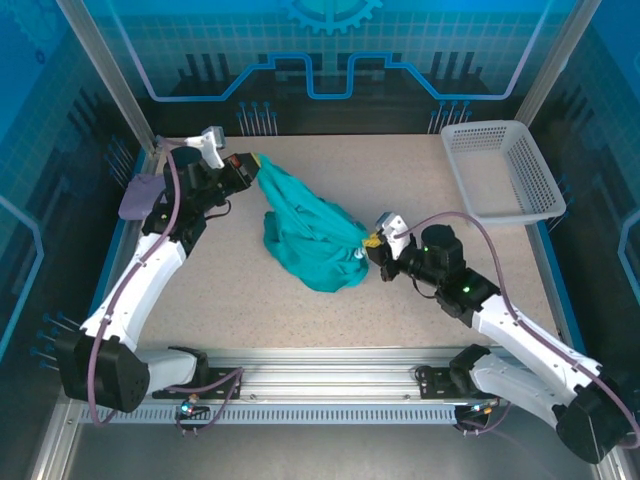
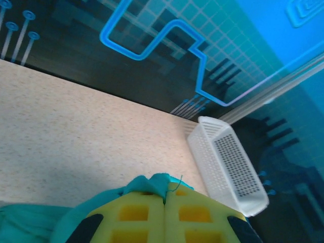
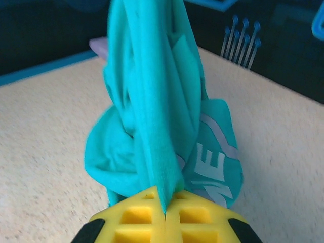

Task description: Fold the inside-out t-shirt

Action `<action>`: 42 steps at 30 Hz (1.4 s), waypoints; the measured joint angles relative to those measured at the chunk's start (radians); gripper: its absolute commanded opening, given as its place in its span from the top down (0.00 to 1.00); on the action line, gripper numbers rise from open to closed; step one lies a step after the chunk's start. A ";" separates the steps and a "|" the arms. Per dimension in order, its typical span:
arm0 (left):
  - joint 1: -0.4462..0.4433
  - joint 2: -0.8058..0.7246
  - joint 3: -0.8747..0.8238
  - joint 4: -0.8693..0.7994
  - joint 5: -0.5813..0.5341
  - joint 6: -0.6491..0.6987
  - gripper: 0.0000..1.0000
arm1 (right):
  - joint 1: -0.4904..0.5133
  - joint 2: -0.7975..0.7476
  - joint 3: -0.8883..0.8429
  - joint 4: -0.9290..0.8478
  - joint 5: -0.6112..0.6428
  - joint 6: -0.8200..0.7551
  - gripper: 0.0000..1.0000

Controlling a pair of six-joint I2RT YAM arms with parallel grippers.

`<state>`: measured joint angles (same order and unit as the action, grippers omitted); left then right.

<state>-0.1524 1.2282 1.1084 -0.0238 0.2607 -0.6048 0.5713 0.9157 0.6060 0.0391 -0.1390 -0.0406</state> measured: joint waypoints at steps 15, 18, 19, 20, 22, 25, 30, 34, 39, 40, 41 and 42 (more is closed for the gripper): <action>-0.075 0.009 0.050 0.000 0.078 -0.069 1.00 | -0.039 0.201 0.512 -0.238 0.141 0.070 1.00; -0.129 -0.008 0.087 0.023 0.091 -0.066 1.00 | -0.089 0.175 0.640 -0.257 0.161 0.062 1.00; -0.138 -0.021 0.087 0.033 0.097 -0.067 1.00 | -0.105 0.163 0.666 -0.262 0.166 0.058 1.00; -0.144 -0.040 0.086 0.046 0.097 -0.068 1.00 | -0.120 0.153 0.690 -0.268 0.174 0.050 1.00; -0.142 -0.081 0.076 0.077 0.086 -0.073 1.00 | -0.146 0.147 0.736 -0.286 0.178 0.039 1.00; -0.114 -0.143 0.039 0.117 0.051 -0.079 1.00 | -0.176 0.196 0.821 -0.332 0.162 0.028 1.00; -0.076 -0.157 -0.027 0.124 -0.026 -0.072 1.00 | -0.179 0.389 0.935 -0.413 0.018 0.021 1.00; -0.076 -0.149 -0.111 0.078 -0.084 -0.049 1.00 | -0.156 0.539 0.909 -0.469 -0.048 0.022 1.00; -0.073 -0.151 -0.200 -0.002 -0.144 -0.017 1.00 | -0.131 0.621 0.856 -0.535 -0.083 0.025 1.00; -0.073 -0.154 -0.209 -0.010 -0.151 -0.014 1.00 | -0.131 0.621 0.856 -0.541 -0.082 0.025 1.00; -0.073 -0.159 -0.214 -0.023 -0.154 -0.012 1.00 | -0.134 0.618 0.859 -0.549 -0.082 0.025 1.00; -0.073 -0.163 -0.215 -0.032 -0.153 -0.007 1.00 | -0.141 0.613 0.867 -0.553 -0.087 0.025 1.00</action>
<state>-0.2253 1.0649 0.8936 -0.0563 0.1081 -0.6117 0.4305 1.5291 1.4731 -0.5137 -0.2264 -0.0154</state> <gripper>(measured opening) 0.053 0.057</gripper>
